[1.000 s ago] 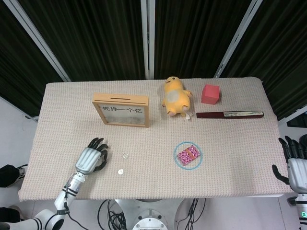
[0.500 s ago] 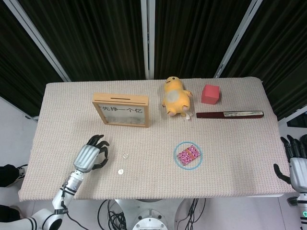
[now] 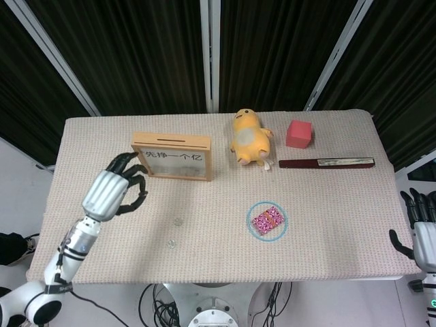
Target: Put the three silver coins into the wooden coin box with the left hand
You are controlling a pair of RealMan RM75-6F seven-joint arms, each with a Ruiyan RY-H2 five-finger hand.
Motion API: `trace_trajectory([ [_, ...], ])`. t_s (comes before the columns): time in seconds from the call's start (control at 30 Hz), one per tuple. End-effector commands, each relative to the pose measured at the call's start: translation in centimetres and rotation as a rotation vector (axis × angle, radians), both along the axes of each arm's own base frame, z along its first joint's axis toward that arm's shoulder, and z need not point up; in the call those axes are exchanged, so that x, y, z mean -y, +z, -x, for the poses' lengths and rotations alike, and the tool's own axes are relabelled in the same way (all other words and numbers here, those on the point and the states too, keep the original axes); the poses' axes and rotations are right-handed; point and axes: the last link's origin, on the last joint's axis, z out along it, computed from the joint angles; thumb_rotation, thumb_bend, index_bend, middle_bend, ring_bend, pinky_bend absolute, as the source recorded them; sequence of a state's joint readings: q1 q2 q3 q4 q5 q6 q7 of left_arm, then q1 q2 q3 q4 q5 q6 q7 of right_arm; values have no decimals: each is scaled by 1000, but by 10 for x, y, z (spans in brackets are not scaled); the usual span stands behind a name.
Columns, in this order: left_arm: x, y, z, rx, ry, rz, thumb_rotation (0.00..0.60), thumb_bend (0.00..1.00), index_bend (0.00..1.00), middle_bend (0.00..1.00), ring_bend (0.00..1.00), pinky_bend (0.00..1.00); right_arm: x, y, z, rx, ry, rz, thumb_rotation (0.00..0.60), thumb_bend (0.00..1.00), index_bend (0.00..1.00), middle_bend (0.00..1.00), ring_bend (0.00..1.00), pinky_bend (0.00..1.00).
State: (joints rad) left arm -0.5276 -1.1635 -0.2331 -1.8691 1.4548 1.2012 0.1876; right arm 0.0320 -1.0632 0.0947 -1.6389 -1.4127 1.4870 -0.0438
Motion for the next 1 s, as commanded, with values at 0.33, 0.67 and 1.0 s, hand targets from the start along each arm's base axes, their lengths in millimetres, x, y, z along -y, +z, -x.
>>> trace_trajectory([
  [0.33,-103,40,-67,-106,30,79,600,452,671,323,90,142,-3,9,1,0,2,18,600,301,0,0,0,0],
  [0.67,-140,27,-83,-155,121,214,600,457,665,324,90,137,-3,11,2,2,-4,32,600,301,0,0,0,0],
  [1.0,-154,12,-88,-180,157,271,600,458,658,325,90,130,-1,11,4,0,-10,32,600,301,0,0,0,0],
])
